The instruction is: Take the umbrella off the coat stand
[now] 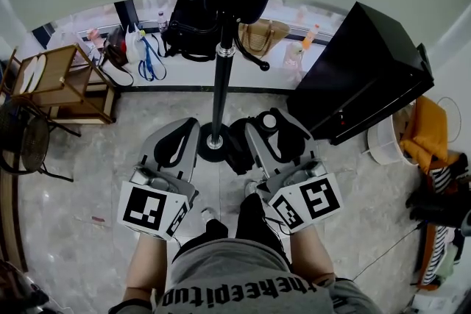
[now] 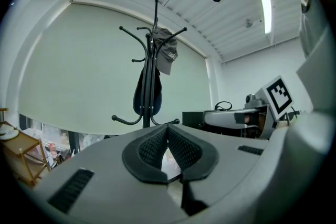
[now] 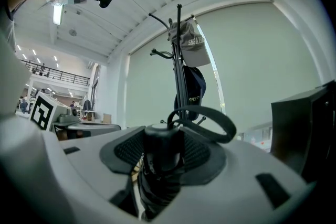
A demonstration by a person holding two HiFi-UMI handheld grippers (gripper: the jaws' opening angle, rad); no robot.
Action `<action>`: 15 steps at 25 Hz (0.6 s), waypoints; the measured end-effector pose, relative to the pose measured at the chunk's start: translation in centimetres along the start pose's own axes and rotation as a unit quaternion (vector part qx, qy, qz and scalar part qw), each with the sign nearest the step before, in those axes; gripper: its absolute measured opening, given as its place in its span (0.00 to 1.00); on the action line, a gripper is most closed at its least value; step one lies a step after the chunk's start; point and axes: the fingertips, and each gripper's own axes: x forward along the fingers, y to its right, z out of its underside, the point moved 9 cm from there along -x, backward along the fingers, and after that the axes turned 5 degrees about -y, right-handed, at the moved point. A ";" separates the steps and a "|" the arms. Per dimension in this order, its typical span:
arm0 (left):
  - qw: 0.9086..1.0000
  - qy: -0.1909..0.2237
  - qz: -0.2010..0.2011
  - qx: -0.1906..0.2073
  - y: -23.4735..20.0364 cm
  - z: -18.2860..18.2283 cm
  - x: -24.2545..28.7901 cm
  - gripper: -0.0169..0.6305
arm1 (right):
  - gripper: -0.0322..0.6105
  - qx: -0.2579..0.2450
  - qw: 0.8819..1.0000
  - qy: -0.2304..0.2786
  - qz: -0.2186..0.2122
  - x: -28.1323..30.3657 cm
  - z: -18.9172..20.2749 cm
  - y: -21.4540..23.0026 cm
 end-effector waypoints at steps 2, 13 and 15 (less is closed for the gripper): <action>1.000 0.000 -0.002 -0.001 -0.1 0.0 0.0 0.05 | 0.37 0.003 1.000 -0.002 -0.002 0.2 0.1 0.0; 1.000 0.002 -0.006 -0.001 -0.7 -0.2 0.2 0.05 | 0.37 0.010 1.000 -0.001 -0.003 0.7 -0.2 0.2; 1.000 0.003 -0.006 -0.001 -0.8 -0.3 0.3 0.05 | 0.37 0.010 1.000 0.001 -0.002 0.7 -0.4 0.3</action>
